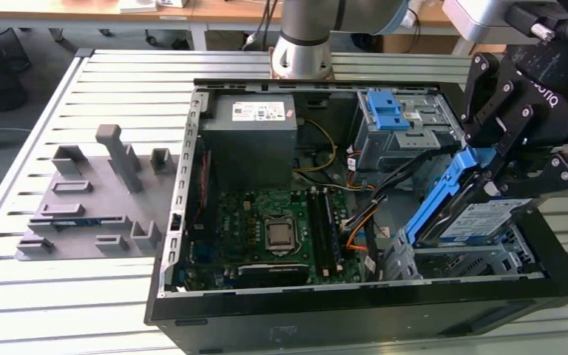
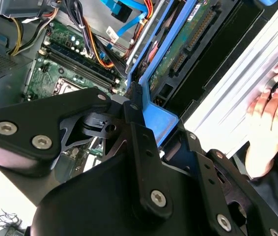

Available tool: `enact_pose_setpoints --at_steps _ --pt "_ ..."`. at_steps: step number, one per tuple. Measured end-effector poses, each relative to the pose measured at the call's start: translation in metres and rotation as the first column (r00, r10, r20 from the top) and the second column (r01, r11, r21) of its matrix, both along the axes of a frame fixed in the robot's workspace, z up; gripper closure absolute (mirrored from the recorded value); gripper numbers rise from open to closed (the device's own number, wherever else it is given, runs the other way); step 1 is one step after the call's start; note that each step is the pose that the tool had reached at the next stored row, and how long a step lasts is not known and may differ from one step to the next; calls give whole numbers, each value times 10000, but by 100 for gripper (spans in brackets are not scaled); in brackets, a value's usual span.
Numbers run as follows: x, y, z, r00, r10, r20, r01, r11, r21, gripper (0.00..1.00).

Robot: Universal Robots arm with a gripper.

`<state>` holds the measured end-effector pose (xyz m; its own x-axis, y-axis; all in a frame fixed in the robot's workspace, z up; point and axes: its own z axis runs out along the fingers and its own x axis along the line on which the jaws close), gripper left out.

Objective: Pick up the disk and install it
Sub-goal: 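Insert the disk into the insertion slot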

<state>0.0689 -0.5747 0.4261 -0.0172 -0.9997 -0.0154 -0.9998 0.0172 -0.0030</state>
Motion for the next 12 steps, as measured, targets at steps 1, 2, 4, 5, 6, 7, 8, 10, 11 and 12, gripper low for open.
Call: enact_pose_setpoints --at_steps 1,2,4,5,6,7,8,10,11,12 --pt "0 -1 -6 10000 0 0 0 10000 1 64" --pt "0 -2 -12 10000 0 0 0 10000 0 64" --pt "0 -3 -25 10000 0 0 0 10000 -1 64" --pt "0 -4 -32 10000 0 0 0 10000 -1 64" --pt "0 -4 -40 10000 0 0 0 10000 0 64" --pt "0 -4 -47 10000 0 1 0 10000 0 64" --pt "0 -5 -53 10000 0 0 0 10000 -1 64" --pt "0 -5 -68 10000 0 0 0 10000 0 64" --pt "0 -5 -75 10000 0 0 0 10000 0 64" --pt "0 -5 -81 10000 0 0 0 10000 0 64"
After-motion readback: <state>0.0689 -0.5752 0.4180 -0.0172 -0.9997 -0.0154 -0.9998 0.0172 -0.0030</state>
